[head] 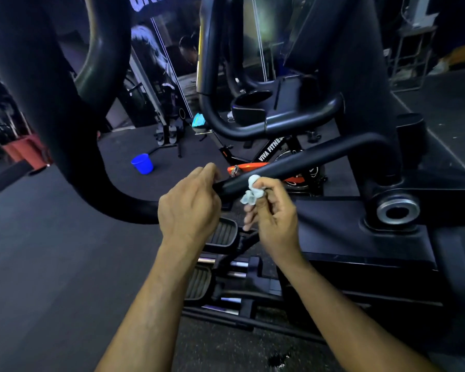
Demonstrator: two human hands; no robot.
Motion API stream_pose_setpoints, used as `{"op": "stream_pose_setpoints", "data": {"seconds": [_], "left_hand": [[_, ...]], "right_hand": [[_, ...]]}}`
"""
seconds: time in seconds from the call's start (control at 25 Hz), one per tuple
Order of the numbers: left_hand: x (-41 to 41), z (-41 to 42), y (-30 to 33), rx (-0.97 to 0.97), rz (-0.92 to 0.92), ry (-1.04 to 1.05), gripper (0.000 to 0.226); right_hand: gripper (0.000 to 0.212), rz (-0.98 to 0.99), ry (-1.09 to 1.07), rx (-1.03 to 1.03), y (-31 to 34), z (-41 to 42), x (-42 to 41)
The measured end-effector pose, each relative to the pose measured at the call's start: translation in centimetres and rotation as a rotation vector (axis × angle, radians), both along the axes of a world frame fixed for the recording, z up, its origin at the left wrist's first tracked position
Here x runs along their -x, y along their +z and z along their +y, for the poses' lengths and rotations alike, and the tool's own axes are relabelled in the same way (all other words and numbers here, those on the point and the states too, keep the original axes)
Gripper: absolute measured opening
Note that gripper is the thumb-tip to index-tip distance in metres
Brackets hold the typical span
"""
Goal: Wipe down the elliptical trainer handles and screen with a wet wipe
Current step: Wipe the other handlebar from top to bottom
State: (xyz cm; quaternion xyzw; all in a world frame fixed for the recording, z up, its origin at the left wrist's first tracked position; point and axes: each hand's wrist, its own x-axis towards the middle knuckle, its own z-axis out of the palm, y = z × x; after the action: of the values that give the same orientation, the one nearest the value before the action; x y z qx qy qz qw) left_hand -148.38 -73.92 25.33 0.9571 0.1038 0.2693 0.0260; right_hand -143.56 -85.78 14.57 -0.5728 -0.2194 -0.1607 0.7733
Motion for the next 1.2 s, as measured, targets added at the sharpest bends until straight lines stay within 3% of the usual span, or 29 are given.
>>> {"op": "stream_pose_setpoints", "data": {"seconds": [0.2,0.36,0.48,0.6,0.72,0.96,1.2], "left_hand": [[-0.1,-0.3,0.4,0.015,0.047,0.037,0.023],[-0.9,-0.7,0.3,0.078,0.048,0.037,0.03],[-1.4,-1.5,0.0,0.084,0.008,-0.08,0.024],[-1.7,-2.4,-0.2,0.069,-0.025,-0.111,0.02],[-2.0,-2.9,-0.4,0.054,-0.004,-0.054,0.024],[-2.6,-3.4,-0.2,0.088,0.001,-0.019,0.024],[-5.5,-6.8,0.4,0.087,0.047,-0.203,0.017]], "right_hand": [[0.045,0.0,-0.002,0.052,0.1,-2.5,-1.7],[0.038,0.005,-0.106,0.012,0.1,-2.9,-1.9],[0.039,0.019,-0.059,-0.004,0.1,-3.7,-2.3],[0.037,0.073,-0.159,-0.048,0.3,-4.5,-2.9],[0.037,0.015,-0.031,0.043,0.2,-3.7,-2.0],[0.036,0.082,-0.145,-0.079,-0.3,-5.2,-3.5],[0.039,0.135,-0.169,-0.198,-0.3,-6.3,-4.7]]}}
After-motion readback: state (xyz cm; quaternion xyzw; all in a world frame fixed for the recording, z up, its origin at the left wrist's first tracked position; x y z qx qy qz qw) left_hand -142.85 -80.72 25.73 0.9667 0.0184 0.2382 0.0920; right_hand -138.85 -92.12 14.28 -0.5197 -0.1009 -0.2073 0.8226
